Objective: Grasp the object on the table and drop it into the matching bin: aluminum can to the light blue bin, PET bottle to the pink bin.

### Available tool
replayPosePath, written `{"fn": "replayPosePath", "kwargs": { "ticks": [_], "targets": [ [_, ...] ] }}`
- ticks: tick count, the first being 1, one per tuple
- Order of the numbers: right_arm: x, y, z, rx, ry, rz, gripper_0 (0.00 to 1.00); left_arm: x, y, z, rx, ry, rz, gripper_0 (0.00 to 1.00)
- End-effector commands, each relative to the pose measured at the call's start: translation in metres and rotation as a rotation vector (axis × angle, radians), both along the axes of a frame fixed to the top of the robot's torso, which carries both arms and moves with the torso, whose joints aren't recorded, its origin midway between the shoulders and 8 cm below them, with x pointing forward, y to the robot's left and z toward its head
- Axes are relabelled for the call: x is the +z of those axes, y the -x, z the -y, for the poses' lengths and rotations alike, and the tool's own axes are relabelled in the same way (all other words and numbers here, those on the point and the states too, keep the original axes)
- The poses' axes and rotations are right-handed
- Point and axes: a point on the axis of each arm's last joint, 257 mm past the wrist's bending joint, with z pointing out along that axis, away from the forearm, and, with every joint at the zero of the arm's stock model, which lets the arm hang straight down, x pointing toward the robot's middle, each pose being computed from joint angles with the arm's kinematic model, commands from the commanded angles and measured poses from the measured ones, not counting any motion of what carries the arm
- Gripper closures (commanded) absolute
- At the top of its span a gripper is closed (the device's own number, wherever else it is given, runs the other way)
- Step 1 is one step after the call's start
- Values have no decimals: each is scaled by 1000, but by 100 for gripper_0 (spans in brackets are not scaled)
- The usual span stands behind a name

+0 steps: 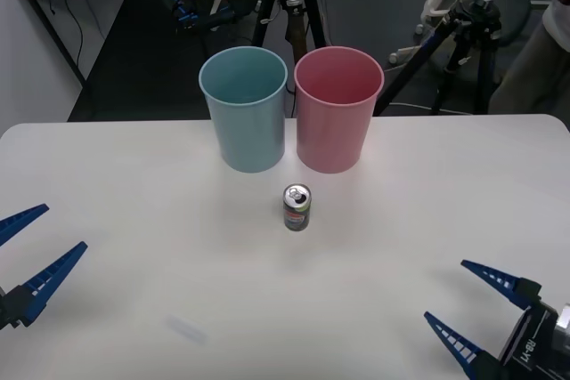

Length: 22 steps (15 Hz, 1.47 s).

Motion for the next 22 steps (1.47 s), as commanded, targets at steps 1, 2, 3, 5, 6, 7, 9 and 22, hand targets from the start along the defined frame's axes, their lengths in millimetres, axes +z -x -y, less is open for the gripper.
{"fn": "replayPosePath", "kwargs": {
  "ticks": [1, 2, 3, 5, 6, 7, 9, 22],
  "targets": [
    [-4, -14, -24, -22, -2, 7, 0, 0, 0, 0, 0, 0, 0, 0],
    [-4, -18, -31, -33, -4, 9, 0, 0, 0, 0, 0, 0, 0, 0],
    [-4, -22, -39, -42, -5, 11, 0, 0, 0, 0, 0, 0, 0, 0],
    [-3, -32, -56, -60, -9, 17, 0, 0, 0, 0, 0, 0, 0, 0],
    [-3, -37, -65, -62, -16, 18, 0, 0, 0, 0, 0, 0, 0, 0],
    [-2, -45, -76, -61, -15, 23, 0, 0, 0, 0, 0, 0, 0, 0],
    [-3, -54, -91, -62, -12, 23, 0, 0, 0, 0, 0, 0, 0, 0],
    [-22, -103, -167, -130, 84, -15, 0, 0, 0, 0, 0, 0, 0, 0]
  ]
}}
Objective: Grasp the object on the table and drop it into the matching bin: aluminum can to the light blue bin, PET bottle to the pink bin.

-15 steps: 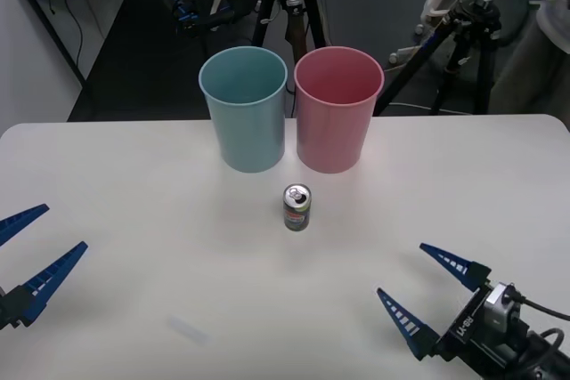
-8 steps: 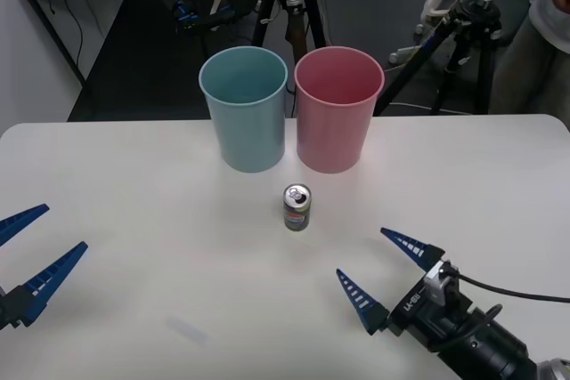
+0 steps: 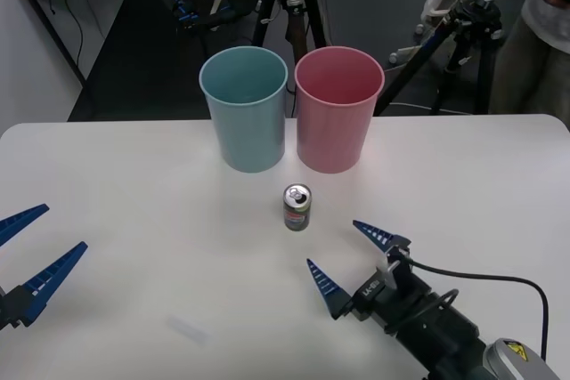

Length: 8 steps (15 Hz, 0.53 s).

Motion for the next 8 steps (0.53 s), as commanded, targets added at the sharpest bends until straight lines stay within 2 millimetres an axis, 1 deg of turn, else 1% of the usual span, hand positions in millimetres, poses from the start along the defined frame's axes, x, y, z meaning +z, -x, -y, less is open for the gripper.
{"fn": "replayPosePath", "kwargs": {
  "ticks": [1, 5, 8],
  "targets": [
    [-2, -13, -9, -36, 14, -16, 0, 0, 0, 0, 0, 0, 0, 0],
    [-2, -24, -21, -65, 22, -29, 0, 0, 0, 0, 0, 0, 0, 0],
    [2, -31, -25, -80, 23, -28, 0, 0, 0, 0, 0, 0, 0, 0]
  ]
}}
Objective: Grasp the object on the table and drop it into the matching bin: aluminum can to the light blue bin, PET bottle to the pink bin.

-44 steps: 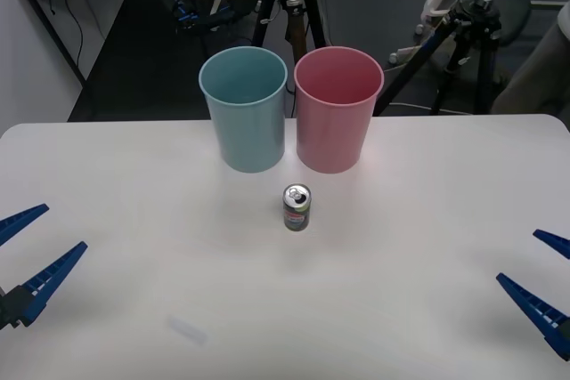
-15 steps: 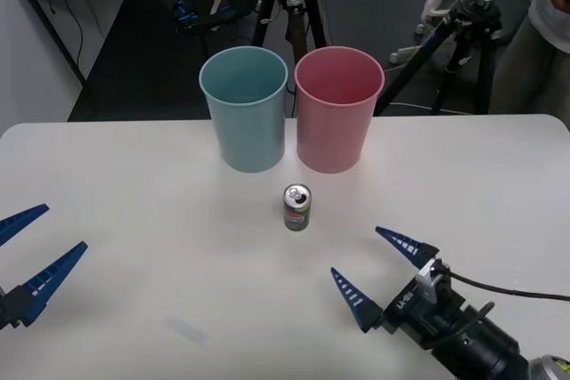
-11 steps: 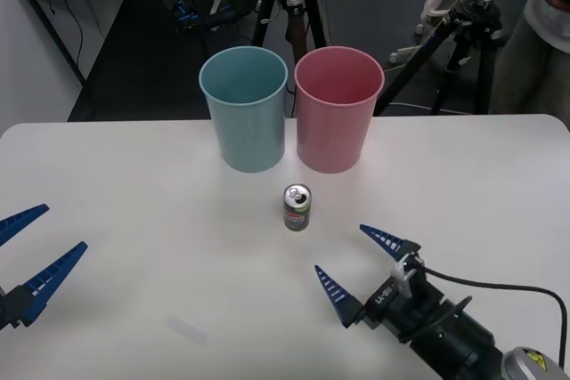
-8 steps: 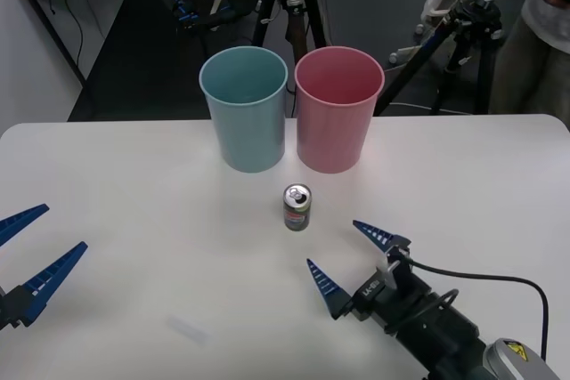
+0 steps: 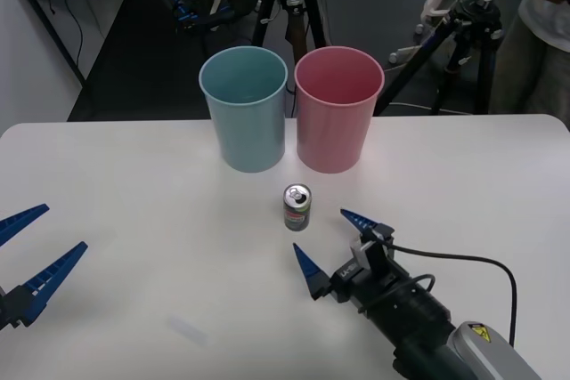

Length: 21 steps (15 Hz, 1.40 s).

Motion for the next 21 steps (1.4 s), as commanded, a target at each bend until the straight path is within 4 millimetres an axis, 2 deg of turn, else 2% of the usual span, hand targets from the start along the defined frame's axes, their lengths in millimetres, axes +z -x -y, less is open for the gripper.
{"fn": "replayPosePath", "kwargs": {
  "ticks": [1, 11, 21],
  "targets": [
    [2, -6, -3, -13, 5, 0, 0, 0, 0, 0, 0, 0, 0, 0],
    [-2, -18, -23, -37, 23, -22, 0, 0, 0, 0, 0, 0, 0, 0],
    [-7, -57, -41, -56, 20, -26, 0, 0, 0, 0, 0, 0, 0, 0]
  ]
}}
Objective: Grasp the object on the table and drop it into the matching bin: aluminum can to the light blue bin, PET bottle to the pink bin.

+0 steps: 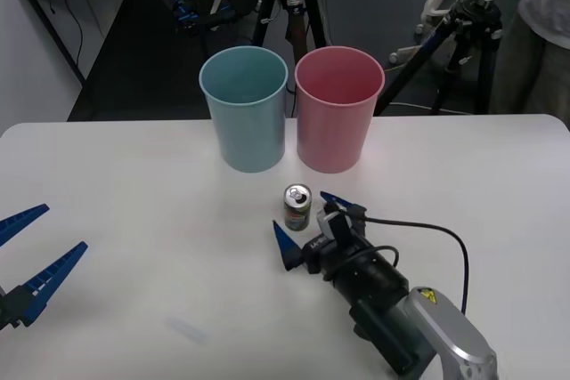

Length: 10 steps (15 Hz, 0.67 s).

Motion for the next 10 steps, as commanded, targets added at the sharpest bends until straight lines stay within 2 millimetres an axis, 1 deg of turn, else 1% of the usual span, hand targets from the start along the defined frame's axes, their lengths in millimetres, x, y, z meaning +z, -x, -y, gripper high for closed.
{"fn": "replayPosePath", "kwargs": {
  "ticks": [1, 7, 10],
  "targets": [
    [1, -7, -5, -4, -7, -2, 0, 0, 0, 0, 0, 0, 0, 0],
    [1, -23, -13, -10, -8, -9, 0, 0, 0, 0, 0, 0, 0, 0],
    [3, -27, -14, -11, -10, -5, 0, 0, 0, 0, 0, 0, 0, 0]
  ]
}}
